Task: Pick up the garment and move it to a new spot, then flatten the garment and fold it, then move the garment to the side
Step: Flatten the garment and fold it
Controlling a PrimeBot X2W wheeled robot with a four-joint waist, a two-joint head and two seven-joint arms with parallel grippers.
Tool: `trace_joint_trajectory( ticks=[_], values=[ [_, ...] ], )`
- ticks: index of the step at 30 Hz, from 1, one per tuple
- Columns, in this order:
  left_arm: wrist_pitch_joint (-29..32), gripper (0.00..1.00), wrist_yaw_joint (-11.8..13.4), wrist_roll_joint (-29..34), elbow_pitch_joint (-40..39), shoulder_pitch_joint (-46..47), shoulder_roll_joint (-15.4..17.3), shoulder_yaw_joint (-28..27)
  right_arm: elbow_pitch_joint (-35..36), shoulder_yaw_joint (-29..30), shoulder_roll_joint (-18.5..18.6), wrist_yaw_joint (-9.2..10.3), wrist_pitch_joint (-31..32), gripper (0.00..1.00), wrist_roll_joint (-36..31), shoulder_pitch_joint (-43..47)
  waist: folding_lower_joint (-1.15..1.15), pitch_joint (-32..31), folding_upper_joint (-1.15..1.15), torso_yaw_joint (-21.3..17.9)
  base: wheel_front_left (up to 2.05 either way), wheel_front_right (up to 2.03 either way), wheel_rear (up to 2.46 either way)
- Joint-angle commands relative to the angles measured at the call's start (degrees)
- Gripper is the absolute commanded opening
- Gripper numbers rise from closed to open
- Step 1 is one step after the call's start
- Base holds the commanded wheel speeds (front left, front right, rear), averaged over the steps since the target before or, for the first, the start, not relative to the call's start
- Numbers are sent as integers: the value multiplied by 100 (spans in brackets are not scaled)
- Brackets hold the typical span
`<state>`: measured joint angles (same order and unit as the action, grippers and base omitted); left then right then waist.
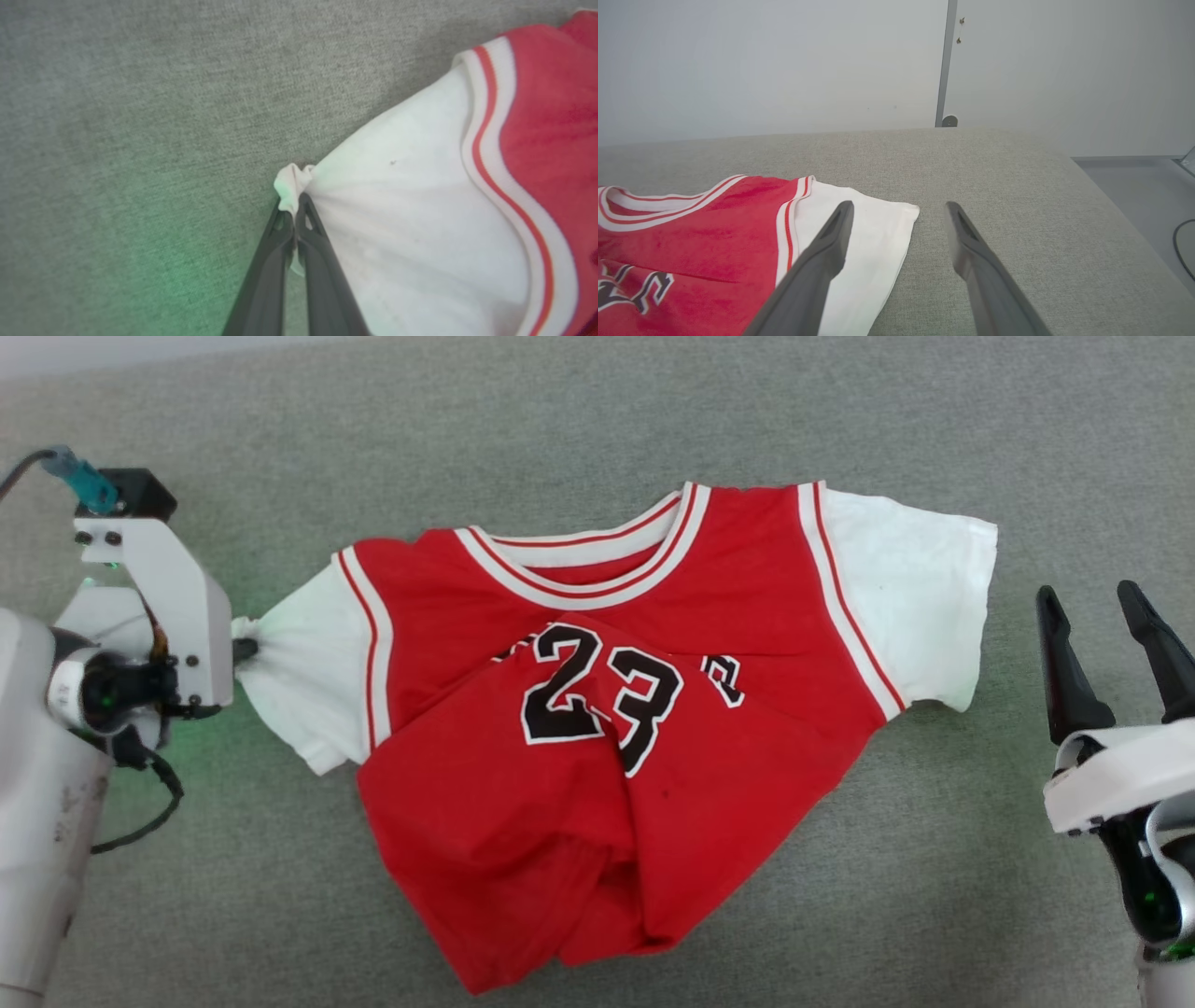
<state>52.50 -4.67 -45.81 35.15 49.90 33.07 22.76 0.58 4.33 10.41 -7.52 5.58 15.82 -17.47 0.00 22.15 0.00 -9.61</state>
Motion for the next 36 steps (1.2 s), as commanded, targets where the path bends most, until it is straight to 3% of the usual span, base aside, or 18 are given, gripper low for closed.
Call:
trace_joint_trajectory(
  ticks=[1,7,16,29,30,32,36],
  values=[
    [186,0,27,-14,166,-448,-137,185,-53,-25,59,6,196,100,103,-144,0,-6,0,50,0,0,0],
    [69,0,-7,-19,98,-399,-246,229,-369,-120,314,6,1068,100,394,-584,0,-2,0,215,0,0,0],
    [-128,0,-123,-6,157,-184,-568,414,-1607,-63,846,6,2532,100,797,-1580,0,61,0,631,0,0,0],
    [-423,0,-233,-38,421,83,-864,669,-3578,124,958,6,3807,100,888,-2627,0,190,0,985,0,0,0],
    [-447,0,-241,-43,448,102,-876,685,-3712,108,944,6,3912,96,872,-2657,0,193,0,994,0,0,0],
    [-483,0,-252,-69,506,145,-895,710,-3899,61,945,6,4043,0,871,-2733,0,205,0,1013,0,0,0],
    [-541,0,-256,-131,624,210,-901,747,-4108,-61,993,5,4193,0,854,-2906,0,184,0,1023,0,0,0]
  ],
)
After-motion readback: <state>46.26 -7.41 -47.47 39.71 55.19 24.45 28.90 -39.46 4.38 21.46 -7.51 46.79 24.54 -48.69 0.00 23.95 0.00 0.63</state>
